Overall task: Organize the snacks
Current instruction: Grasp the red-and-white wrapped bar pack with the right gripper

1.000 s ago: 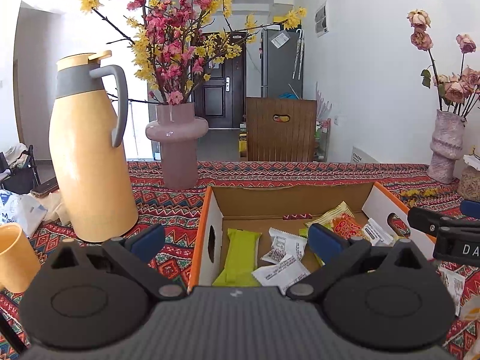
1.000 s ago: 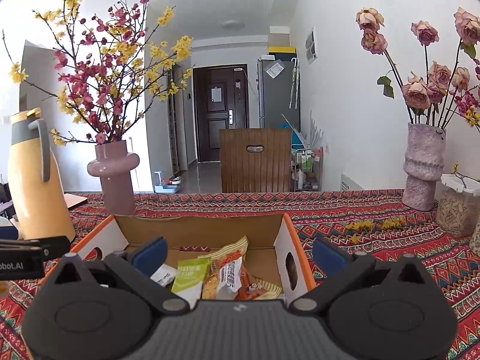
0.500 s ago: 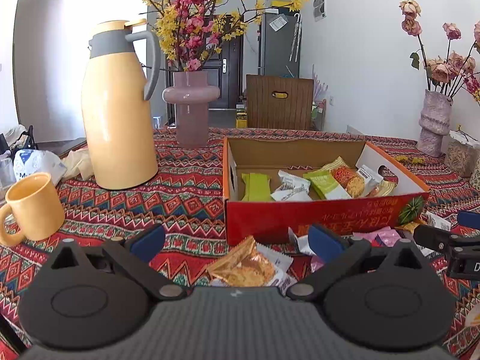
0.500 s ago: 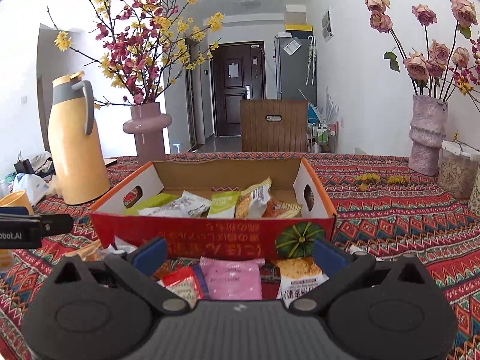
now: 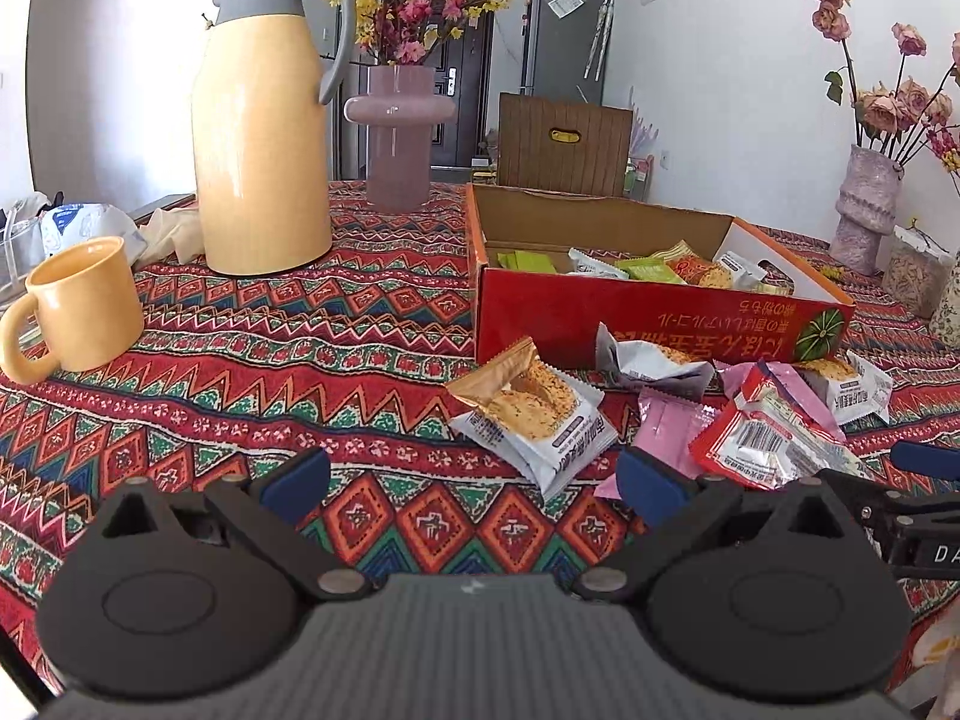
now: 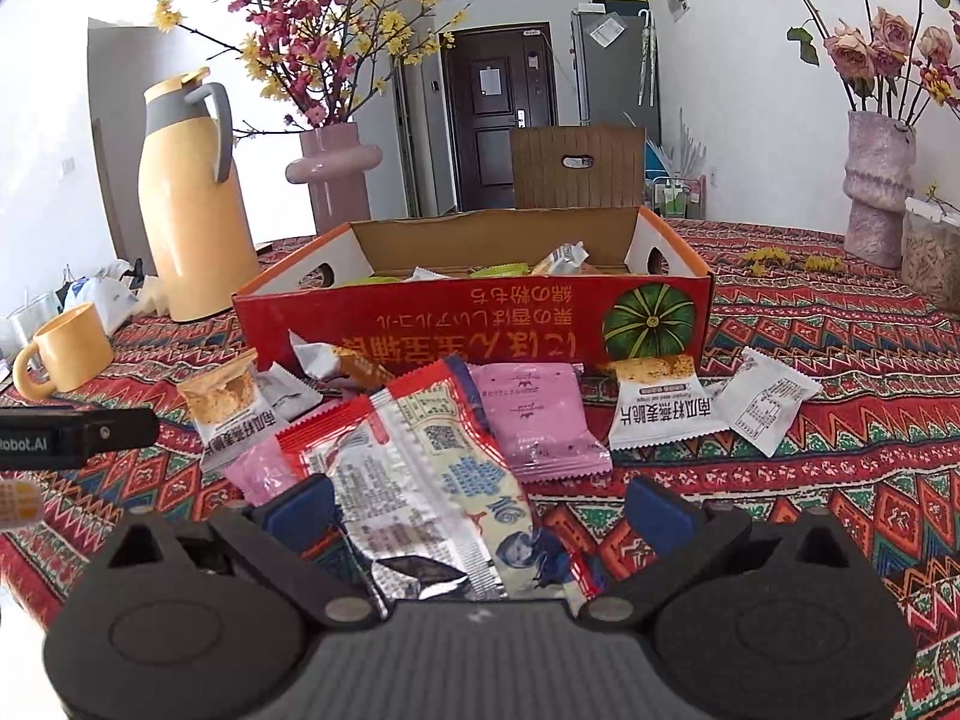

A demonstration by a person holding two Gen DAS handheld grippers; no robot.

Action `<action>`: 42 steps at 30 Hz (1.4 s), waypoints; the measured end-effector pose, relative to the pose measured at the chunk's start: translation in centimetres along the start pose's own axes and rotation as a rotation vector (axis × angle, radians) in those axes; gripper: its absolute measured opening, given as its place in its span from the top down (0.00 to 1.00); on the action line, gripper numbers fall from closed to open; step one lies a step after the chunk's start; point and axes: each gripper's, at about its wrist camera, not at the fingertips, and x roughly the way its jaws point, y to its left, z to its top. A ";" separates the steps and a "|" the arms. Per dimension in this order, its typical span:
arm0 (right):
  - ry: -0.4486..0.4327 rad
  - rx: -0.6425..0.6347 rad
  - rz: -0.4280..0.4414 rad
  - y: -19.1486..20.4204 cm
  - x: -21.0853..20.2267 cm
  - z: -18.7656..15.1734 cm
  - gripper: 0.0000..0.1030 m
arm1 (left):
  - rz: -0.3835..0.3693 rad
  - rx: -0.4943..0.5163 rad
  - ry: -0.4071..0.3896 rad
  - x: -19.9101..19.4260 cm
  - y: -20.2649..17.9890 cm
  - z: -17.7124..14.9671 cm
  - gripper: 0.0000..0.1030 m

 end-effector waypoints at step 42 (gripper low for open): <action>-0.140 0.081 -0.237 -8.5 2.3 1.6 0.40 | -0.062 0.091 0.034 2.2 -4.7 0.4 0.00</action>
